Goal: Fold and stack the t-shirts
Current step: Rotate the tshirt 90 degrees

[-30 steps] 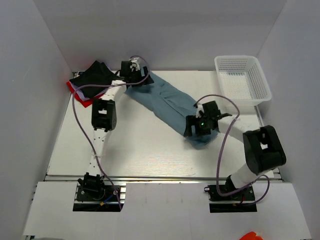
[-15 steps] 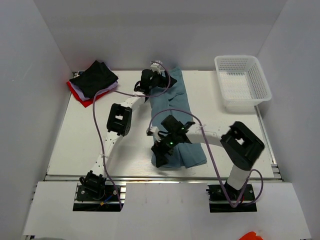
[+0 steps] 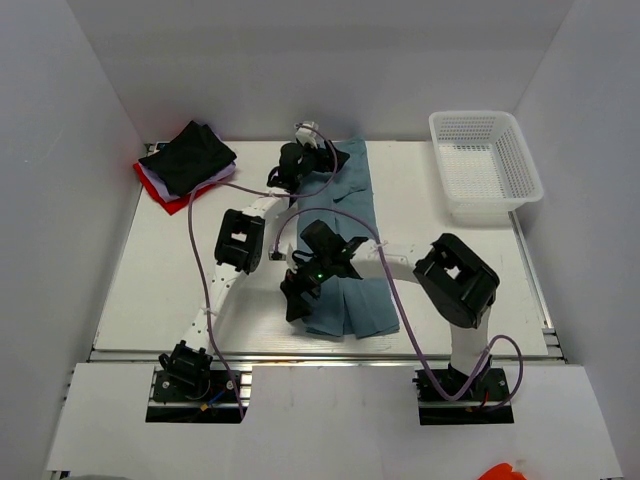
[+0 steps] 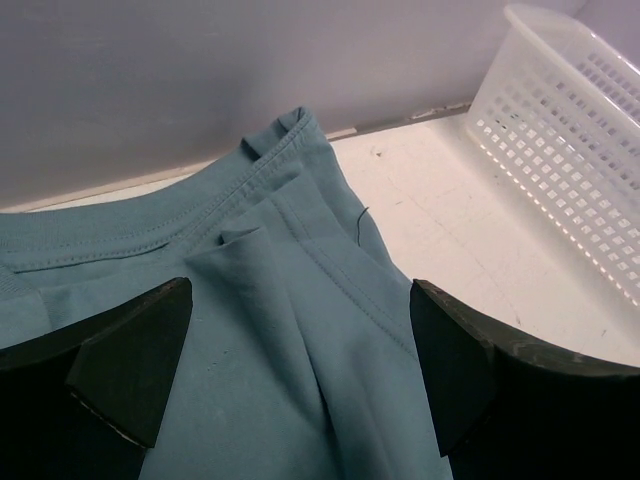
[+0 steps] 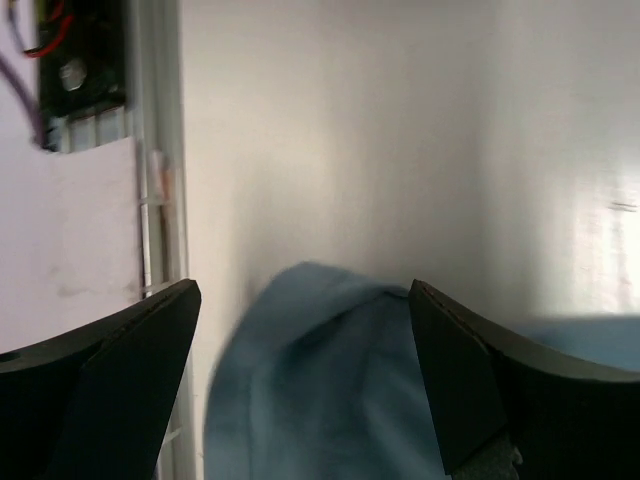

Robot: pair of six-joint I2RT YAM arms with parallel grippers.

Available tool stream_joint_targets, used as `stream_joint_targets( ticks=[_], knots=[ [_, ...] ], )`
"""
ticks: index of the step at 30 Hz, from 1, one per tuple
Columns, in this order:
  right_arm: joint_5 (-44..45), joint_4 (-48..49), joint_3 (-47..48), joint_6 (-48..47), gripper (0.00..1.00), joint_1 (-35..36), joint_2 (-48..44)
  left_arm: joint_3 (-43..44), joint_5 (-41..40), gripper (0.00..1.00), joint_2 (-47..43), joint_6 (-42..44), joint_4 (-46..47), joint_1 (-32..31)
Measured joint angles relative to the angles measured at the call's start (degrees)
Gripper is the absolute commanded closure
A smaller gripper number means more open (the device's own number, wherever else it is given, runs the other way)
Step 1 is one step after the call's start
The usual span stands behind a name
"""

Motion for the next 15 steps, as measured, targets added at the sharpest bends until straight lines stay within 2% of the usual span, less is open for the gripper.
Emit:
stream_joint_targets(
  ticks=[3,7,12,15],
  knots=[
    [7.4,-1.6,0.7,2.2,0.10,0.0,-2.5,-1.0,1.7,0.00,-0.8,0.2,0.0,0.1],
    [20.0,-4.7,-0.3,8.3,0.10,0.0,-10.9,-9.5,4.6,0.00,-8.0,1.2,-3.1,0.1],
    [35.7,-5.0,-7.4,16.8,0.10,-0.5,-23.8,-14.8,6.7,0.00,-21.4,2.6,-13.6,0.1],
    [44.2,-6.2,-12.5,21.8,0.10,-1.4,-28.5,-23.9,7.2,0.00,-34.8,3.9,-18.6,0.1]
  ],
)
